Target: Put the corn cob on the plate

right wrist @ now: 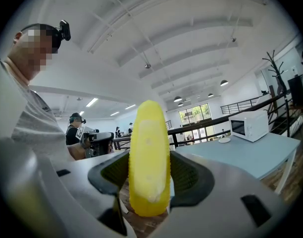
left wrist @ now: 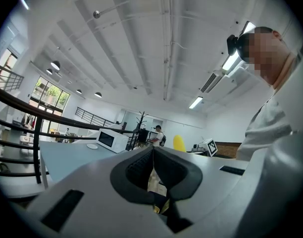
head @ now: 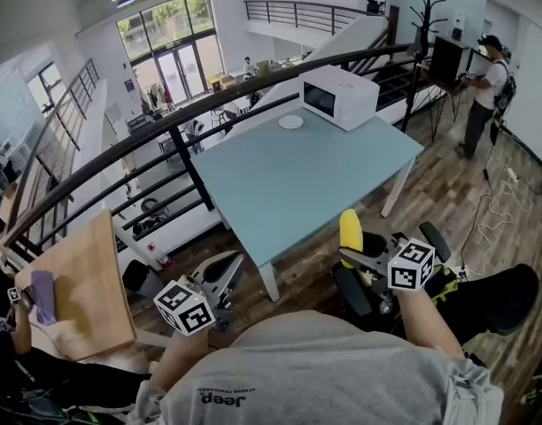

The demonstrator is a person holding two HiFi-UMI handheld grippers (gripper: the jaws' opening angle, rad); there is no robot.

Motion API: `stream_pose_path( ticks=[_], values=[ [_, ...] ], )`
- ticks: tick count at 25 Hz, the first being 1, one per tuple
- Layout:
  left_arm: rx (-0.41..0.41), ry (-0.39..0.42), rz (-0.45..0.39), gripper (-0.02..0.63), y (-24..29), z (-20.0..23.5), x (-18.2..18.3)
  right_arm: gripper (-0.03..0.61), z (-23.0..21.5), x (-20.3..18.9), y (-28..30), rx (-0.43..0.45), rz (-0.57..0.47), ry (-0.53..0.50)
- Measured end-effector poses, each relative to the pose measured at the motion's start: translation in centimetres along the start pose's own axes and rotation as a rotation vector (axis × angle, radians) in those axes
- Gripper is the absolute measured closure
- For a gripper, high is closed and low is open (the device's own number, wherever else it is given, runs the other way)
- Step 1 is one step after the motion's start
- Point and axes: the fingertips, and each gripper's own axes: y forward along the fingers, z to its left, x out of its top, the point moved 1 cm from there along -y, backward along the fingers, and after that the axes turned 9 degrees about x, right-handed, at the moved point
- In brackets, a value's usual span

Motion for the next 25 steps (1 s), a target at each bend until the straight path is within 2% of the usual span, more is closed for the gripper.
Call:
stream_pose_path(
  ticks=[4,9,19,25],
  values=[
    [-0.002,-0.009,0.014,0.592,0.7,0.9,-0.2,0.322,-1.3,-0.7,0.2,-0.012,-0.005,0.025],
    [-0.034,-0.032,0.012,0.592,2.1,4.7,0.3,0.322,-3.0,-0.5,2.9,-0.044,0.0,0.031],
    [-0.151,-0.04,0.007,0.592,4.6,15.9,4.9,0.322,-5.4,4.1,11.7,-0.148,-0.031,0.013],
    [-0.18,-0.059,0.022,0.592,4.8,22.2,5.8,0.322,-6.7,5.2,17.5,-0.178,-0.022,0.028]
  ],
)
